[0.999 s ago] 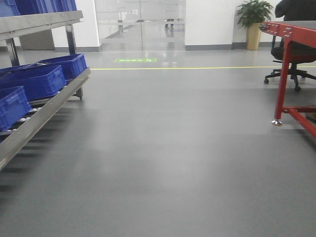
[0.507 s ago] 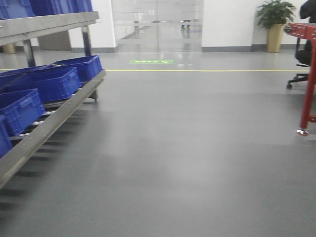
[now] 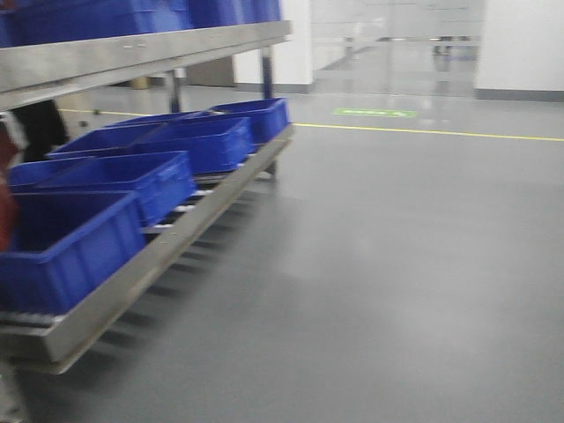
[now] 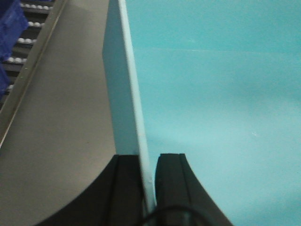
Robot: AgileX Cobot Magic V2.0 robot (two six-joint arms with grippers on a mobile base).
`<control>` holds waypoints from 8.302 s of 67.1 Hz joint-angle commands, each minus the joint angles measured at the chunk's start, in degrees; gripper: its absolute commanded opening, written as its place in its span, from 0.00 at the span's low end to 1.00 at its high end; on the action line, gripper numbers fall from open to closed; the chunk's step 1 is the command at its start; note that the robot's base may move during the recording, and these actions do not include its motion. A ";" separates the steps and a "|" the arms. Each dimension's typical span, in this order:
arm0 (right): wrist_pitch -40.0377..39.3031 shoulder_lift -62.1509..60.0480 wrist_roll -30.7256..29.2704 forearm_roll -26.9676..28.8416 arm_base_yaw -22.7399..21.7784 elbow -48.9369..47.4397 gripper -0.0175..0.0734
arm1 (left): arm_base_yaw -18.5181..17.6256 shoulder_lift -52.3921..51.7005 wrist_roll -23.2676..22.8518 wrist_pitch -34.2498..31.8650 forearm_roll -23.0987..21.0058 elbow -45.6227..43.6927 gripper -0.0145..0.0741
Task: Move two blue bins to right shelf middle
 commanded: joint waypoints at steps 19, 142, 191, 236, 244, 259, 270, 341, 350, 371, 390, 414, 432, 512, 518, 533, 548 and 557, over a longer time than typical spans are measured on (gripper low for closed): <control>-2.21 -0.25 0.03 -3.05 -0.57 -0.44 0.03 | -0.01 -1.29 0.60 -2.00 0.69 -0.70 0.04; -2.21 -0.25 0.03 -3.05 -0.57 -0.44 0.03 | -0.01 -1.29 0.60 -2.00 0.69 -0.70 0.04; -2.21 -0.25 0.03 -3.05 -0.57 -0.44 0.03 | -0.01 -1.29 0.60 -2.00 0.69 -0.70 0.04; -2.21 -0.25 0.03 -3.05 -0.57 -0.44 0.03 | -0.01 -1.29 0.60 -2.00 0.69 -0.70 0.04; -2.30 -0.25 0.03 -3.05 -0.57 -0.44 0.03 | -0.01 -1.29 0.60 -2.00 0.69 -0.70 0.04; -2.30 -0.25 0.03 -3.05 -0.57 -0.44 0.03 | -0.01 -1.29 0.60 -2.00 0.69 -0.70 0.04; -2.30 -0.25 0.03 -3.05 -0.57 -0.44 0.03 | -0.01 -1.29 0.60 -2.00 0.69 -0.70 0.04; -2.30 -0.25 0.03 -3.05 -0.57 -0.44 0.03 | -0.01 -1.29 0.60 -2.14 0.62 -0.70 0.04; -2.30 -0.25 0.03 -3.05 -0.57 -0.44 0.03 | -0.01 -1.29 0.60 -5.09 1.99 -0.70 0.04; -3.36 -0.25 0.03 -3.05 -0.57 -0.44 0.03 | -0.01 -1.29 0.60 -6.85 2.17 -0.70 0.04; -5.31 -0.25 1.02 -2.90 -0.57 2.70 0.03 | -0.01 -1.29 0.60 -6.61 2.17 -0.70 0.04; -14.90 -0.25 1.02 -2.90 -0.57 13.75 0.03 | -0.01 -1.29 0.60 -10.80 4.13 7.91 0.04; -15.40 -0.25 0.81 -3.83 -0.57 14.36 0.03 | -0.01 -1.29 0.60 -16.85 4.13 15.54 0.04; -3.08 0.54 1.01 -3.70 -0.57 14.62 0.81 | 0.24 3.27 0.84 -7.18 7.21 15.91 0.82; -2.96 1.23 1.01 -2.74 -0.57 16.27 0.81 | 0.24 4.83 0.84 -5.12 7.21 16.24 0.82; -4.79 1.38 1.01 -0.07 -0.57 22.32 0.81 | 0.24 6.93 0.96 -3.09 4.90 18.25 0.82; -7.75 1.38 1.01 2.38 -0.57 25.69 0.77 | 0.24 7.63 0.96 -2.38 4.33 19.06 0.80; -7.76 1.38 1.01 2.47 -0.57 25.69 0.50 | 0.24 7.63 0.96 -2.30 3.98 19.06 0.63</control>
